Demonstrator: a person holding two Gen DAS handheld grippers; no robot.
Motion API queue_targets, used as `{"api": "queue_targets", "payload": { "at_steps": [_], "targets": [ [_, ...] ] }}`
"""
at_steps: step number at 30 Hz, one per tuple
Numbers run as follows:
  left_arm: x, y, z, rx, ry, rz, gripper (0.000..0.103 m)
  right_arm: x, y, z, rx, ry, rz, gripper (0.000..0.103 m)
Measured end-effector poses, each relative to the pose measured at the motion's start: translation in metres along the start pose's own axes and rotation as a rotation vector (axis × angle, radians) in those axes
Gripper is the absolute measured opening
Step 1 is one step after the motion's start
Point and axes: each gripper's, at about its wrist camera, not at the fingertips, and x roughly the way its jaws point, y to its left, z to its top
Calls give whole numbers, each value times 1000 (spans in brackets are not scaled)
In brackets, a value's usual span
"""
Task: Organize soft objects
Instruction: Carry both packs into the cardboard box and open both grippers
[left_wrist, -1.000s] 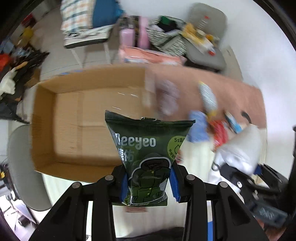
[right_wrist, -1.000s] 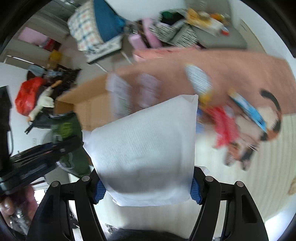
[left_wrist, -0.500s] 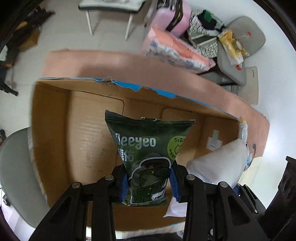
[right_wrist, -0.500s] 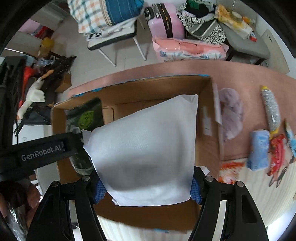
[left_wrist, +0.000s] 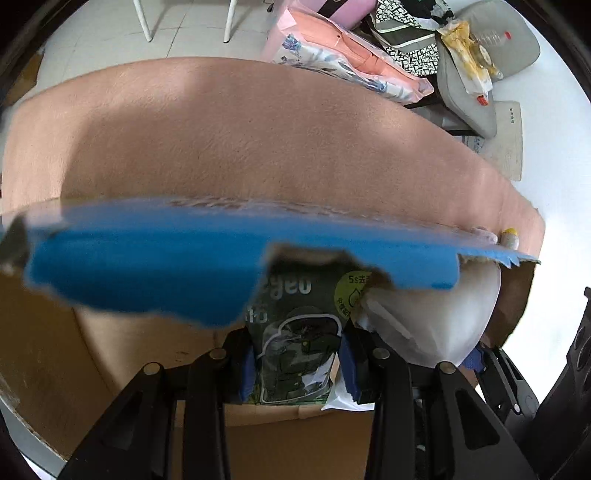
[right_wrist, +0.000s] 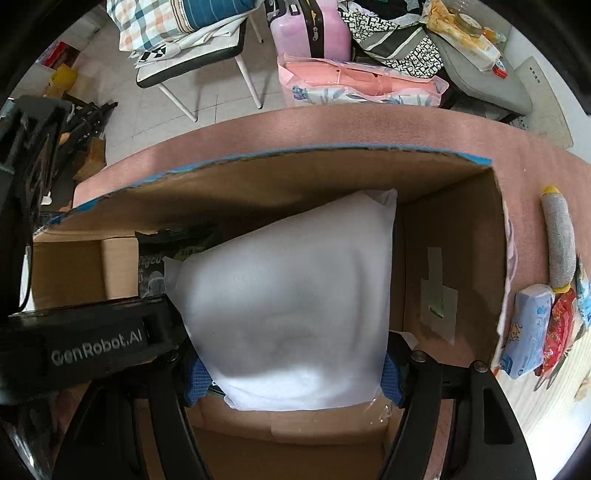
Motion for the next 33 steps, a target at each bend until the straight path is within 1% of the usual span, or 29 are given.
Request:
{"api": "queue_targets", "payload": {
  "at_steps": [2,4,6,7,8,9,10,12,14,16,21,23,24,25,27,29,33],
  "targets": [
    [0,0,0,-1,5,9,36,5,0,1,-4,14,0,77],
    [-4,1,-2,0,2,28,42,6,0,2,4,24,16,81],
    [-12,-1,-5,22,-25,62,64,2,1,1,-2,24,21,82],
    [-18,1,-8,33,-46,92,71,-2,2,-1,-7,21,19,87],
    [-24,1,-11,35,-63,109,83,-10,2,-3,-11,6,9,91],
    [-34,2,-17,38,-82,112,86,-16,4,-7,-12,2,5,95],
    [-39,3,-20,38,-93,111,86,-23,4,-9,-16,-7,7,95],
    [-53,5,-33,37,-123,126,94,-36,7,-16,-32,-16,-1,95],
    [-67,7,-51,46,-168,151,99,-51,10,-27,-53,-31,-15,103],
    [-76,7,-69,54,-215,187,99,-62,11,-38,-66,-50,-19,103],
    [-83,6,-109,54,-297,213,99,-82,14,-75,-98,-77,-14,103],
    [-86,9,-126,57,-327,235,99,-89,14,-90,-99,-93,-14,103],
    [-89,11,-138,63,-347,252,99,-95,14,-99,-107,-106,-13,103],
    [-90,10,-142,63,-363,264,99,-102,15,-109,-112,-130,-22,103],
    [-96,13,-158,61,-391,272,99,-113,15,-123,-115,-159,-34,103],
    [-105,14,-174,59,-426,277,99,-126,15,-139,-120,-186,-27,103],
    [-119,9,-199,61,-483,285,99,-150,15,-162,-132,-234,-32,103]
  ]
}}
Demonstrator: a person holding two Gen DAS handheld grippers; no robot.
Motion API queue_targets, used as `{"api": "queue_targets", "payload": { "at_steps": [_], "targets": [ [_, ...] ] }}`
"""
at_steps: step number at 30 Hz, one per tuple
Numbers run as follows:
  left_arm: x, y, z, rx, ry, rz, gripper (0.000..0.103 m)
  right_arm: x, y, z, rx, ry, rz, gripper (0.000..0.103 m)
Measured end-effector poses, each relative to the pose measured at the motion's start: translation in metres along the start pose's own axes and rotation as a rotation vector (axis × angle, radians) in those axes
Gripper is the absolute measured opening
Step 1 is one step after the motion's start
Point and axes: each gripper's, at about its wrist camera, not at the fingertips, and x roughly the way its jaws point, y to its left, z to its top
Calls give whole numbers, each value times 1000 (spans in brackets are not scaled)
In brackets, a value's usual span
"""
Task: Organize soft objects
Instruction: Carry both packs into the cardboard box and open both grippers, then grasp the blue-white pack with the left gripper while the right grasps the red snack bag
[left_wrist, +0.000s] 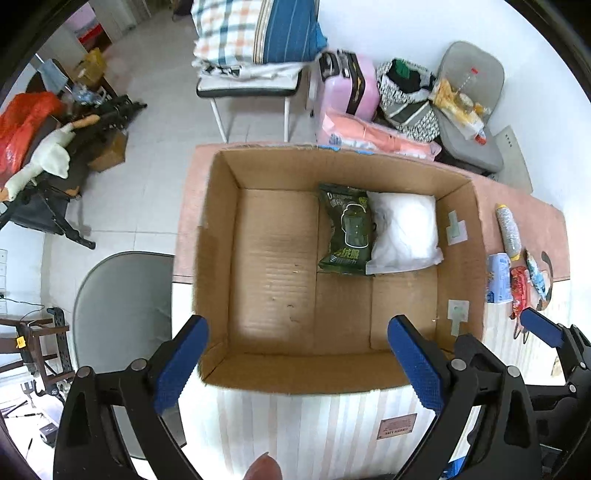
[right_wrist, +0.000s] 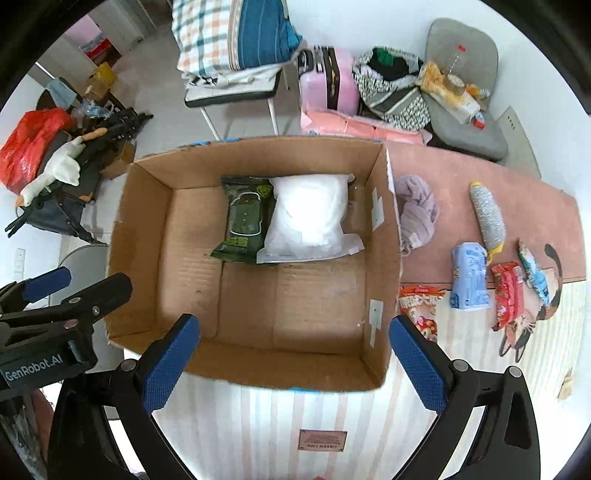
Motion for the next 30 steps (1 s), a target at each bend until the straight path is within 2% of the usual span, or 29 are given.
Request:
{"api": "queue_targets", "payload": {
  "at_steps": [4,6,10,14,16,19,21,25,27,30],
  "targets": [
    [-23,-1,-15,-6,-40,3,99,-22,2,-12,-7,-31,17,103],
    [-31,-6,-20,-3,-57,4,99,-31,0,-18,-2,-41,51,103],
    [-53,-31,-27,27,-123,34,99,-45,-17,-25,17,-73,95,103],
    [-64,-77,-27,77,-159,39,99,-57,-62,-31,53,-79,132,103],
    [-63,-107,-25,98,-155,20,99,-64,-102,-33,70,-81,103,103],
    [-48,-157,-18,122,-110,-27,99,-67,-157,-35,92,-68,33,103],
    [-28,-193,-11,136,-61,-49,99,-60,-209,-36,128,-49,-25,103],
    [29,-268,8,181,68,-87,99,-23,-307,-30,222,31,-87,103],
    [57,-300,22,204,122,-79,99,0,-343,-23,236,74,-93,103],
    [107,-339,39,216,225,-88,98,32,-375,-13,230,131,-81,103]
  ]
}}
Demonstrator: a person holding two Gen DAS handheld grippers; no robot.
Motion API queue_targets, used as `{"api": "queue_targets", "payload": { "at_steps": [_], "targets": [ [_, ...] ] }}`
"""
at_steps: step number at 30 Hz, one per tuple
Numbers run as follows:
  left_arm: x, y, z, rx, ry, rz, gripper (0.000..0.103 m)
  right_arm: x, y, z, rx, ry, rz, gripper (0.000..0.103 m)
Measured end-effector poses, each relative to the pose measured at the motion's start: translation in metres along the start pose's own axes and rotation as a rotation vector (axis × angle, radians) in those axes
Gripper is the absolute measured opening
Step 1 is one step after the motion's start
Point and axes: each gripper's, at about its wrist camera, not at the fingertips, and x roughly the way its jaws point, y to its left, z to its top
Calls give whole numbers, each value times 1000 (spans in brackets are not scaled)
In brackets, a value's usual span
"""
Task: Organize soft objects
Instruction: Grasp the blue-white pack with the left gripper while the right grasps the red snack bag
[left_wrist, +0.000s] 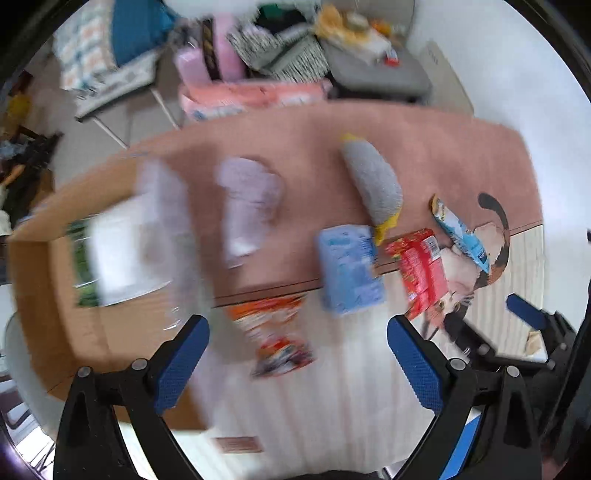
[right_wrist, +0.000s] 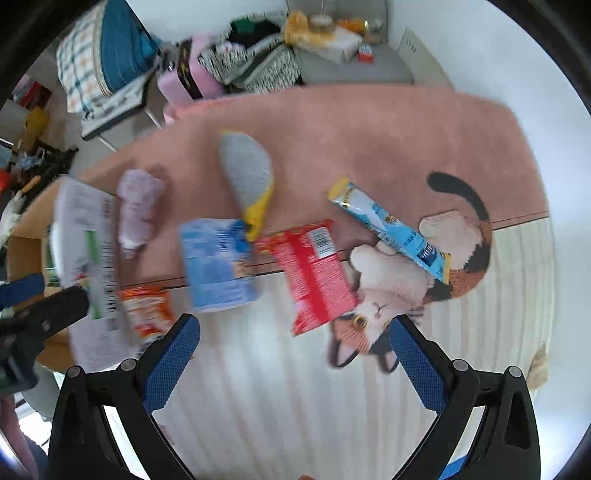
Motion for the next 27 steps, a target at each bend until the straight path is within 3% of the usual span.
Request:
{"api": "queue_targets", "payload": {
  "at_steps": [3,7,16,17,18,20,23,25,27],
  "targets": [
    [50,-20,30,-10,130,-32,95,33,-9,11,-29,52,-3,102],
    [95,-35,52,-20,234,-20,95,70,-9,20,-60,104,-6,99],
    [151,-58,58,12,354,51,95,117,-18,37,-71,192,34,97],
    [155,-58,57,8,363,55,89,121,-19,37,-75,200,31,97],
    [158,-59,55,7,370,60,72,123,-19,37,-77,203,31,95],
    [159,-60,53,14,371,88,67,130,-20,39,-83,217,30,92],
    [153,-60,52,30,358,104,47,138,-22,42,-79,227,23,69],
    [146,-61,53,45,348,105,41,139,-22,44,-70,227,31,58],
    [139,-63,50,57,318,125,37,136,-21,42,-69,215,23,54]
  ]
}}
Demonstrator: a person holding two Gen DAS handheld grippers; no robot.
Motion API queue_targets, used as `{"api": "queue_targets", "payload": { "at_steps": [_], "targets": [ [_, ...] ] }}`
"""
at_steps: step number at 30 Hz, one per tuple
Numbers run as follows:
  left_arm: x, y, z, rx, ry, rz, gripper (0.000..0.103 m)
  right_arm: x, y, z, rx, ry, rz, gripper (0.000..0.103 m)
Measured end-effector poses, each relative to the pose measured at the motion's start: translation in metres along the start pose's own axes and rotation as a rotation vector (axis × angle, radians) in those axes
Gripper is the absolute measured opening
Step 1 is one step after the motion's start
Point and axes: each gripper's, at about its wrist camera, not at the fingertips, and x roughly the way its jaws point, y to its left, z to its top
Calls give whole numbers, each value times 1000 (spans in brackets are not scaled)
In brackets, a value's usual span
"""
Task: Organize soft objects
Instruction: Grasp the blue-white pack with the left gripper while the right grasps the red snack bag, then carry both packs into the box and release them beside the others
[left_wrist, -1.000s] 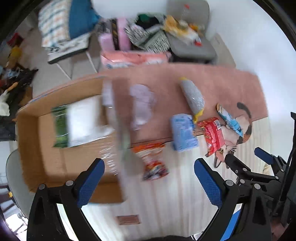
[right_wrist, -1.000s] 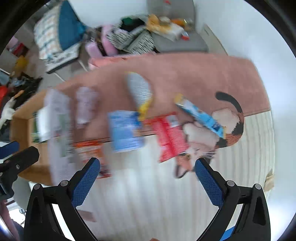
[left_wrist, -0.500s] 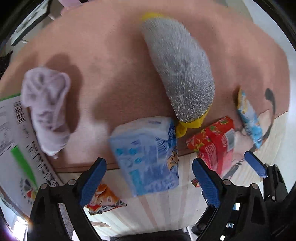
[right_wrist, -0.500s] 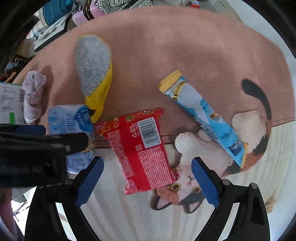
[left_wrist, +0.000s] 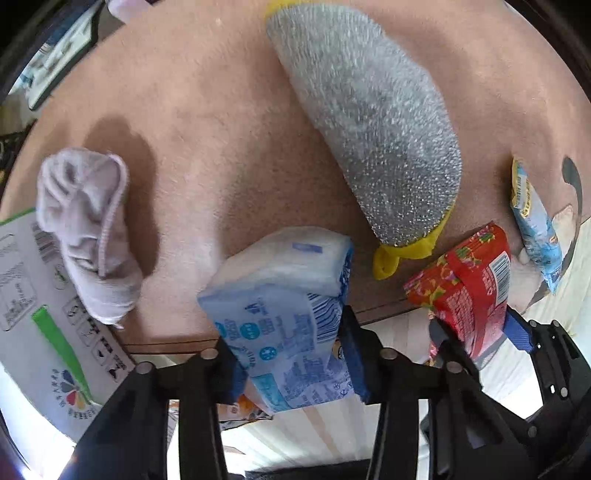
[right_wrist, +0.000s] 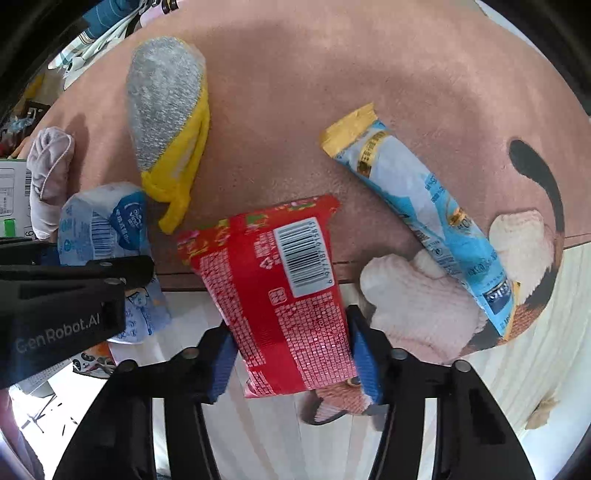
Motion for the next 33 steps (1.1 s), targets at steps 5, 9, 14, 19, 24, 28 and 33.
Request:
{"api": "queue_targets", "payload": {
  "at_steps": [5,9,14,19,24,28,33],
  "targets": [
    [-24,-5,-24,15,-72,-16,35,-15,3,-13,29,-29,18,49],
    [-53,13,-54,-1,-142,-79,35,-41,6,-23,48,-73,68,48],
    [-100,53,-107,-21,-264,-177,35,-97,38,-44,14,-175,128,48],
    [-149,131,-166,-77,-386,-222,35,-142,101,-75,-39,-256,201,48],
    [-175,227,-206,-162,-455,-181,35,-163,204,-103,-120,-276,266,48],
    [-162,299,-216,-248,-449,-139,35,-145,269,-107,-141,-242,280,48],
    [-131,362,-200,-291,-394,-107,35,-96,327,-102,-114,-178,220,48]
  ]
}}
